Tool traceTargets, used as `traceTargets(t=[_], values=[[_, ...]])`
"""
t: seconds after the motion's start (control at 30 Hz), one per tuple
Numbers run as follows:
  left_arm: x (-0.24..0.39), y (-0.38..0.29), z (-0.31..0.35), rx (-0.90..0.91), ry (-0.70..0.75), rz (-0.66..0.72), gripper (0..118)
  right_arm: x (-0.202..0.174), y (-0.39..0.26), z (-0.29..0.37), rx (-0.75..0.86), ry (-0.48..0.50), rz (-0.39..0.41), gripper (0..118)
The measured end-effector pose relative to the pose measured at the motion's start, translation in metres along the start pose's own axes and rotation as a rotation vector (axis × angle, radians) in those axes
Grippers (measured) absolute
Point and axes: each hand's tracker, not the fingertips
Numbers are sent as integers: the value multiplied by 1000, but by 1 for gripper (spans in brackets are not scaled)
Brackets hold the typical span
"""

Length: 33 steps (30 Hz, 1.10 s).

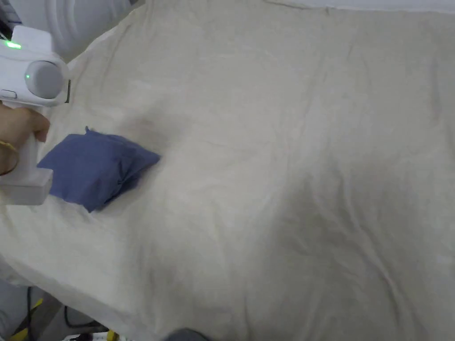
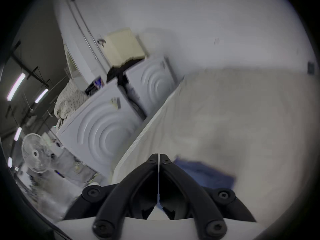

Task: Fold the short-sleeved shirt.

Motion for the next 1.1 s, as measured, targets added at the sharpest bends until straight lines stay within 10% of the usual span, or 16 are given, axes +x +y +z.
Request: traceTargets(t=[0.47,1.1], values=[[104,32,296,579,-470,209,0,52,59,158,373,-101,98,2],[187,-120,320,511,-691,164,0,42,-12,162,427,-159,120,2]])
